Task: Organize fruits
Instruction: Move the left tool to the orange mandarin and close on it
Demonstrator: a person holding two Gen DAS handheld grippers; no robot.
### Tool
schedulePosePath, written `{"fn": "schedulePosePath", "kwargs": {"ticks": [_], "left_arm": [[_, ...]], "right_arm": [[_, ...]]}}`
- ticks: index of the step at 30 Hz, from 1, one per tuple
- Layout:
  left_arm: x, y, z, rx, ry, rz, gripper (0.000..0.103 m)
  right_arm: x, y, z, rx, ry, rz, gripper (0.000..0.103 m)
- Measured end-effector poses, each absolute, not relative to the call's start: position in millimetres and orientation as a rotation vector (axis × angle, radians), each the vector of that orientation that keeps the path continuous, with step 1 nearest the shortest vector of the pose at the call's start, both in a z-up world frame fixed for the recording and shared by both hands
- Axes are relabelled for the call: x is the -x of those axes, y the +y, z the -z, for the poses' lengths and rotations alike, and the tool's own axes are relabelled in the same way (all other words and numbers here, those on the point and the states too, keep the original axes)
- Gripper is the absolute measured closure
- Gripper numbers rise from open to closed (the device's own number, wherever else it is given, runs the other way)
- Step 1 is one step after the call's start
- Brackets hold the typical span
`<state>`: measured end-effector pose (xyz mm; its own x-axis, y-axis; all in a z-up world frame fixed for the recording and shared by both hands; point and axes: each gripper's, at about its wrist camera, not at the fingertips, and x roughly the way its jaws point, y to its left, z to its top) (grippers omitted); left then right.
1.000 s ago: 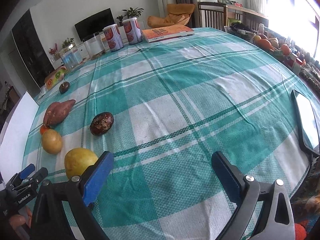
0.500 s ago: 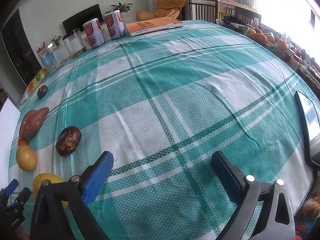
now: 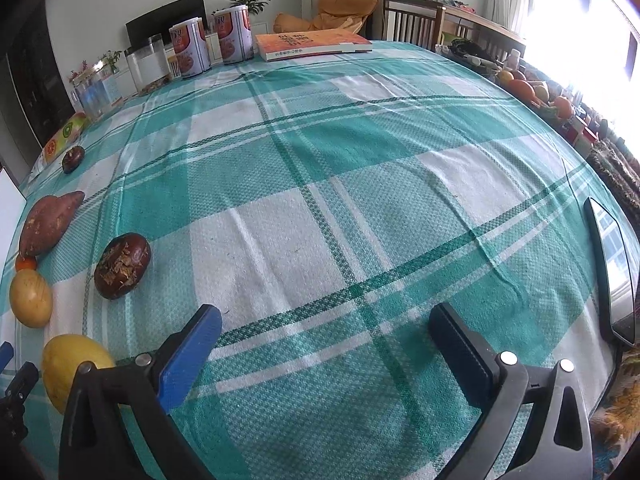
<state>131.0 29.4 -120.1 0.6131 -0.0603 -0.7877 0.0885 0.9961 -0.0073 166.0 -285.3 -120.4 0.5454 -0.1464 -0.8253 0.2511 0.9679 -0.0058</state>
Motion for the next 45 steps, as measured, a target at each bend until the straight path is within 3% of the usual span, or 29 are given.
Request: {"fn": "schedulePosePath", "kwargs": {"ticks": [28, 37, 45], "left_arm": [[-131.3, 32.1, 119.5, -0.028, 0.913, 0.107, 0.010], [-153.4, 60.4, 91.0, 0.201, 0.940, 0.163, 0.010], [-225.7, 81.8, 58.8, 0.387, 1.004, 0.116, 0.010]], "right_arm": [[-166.2, -284.5, 120.5, -0.111, 0.965, 0.240, 0.000], [-166.3, -284.5, 120.8, -0.111, 0.961, 0.242, 0.000], [-166.2, -284.7, 120.9, -0.110, 0.961, 0.242, 0.000]]}}
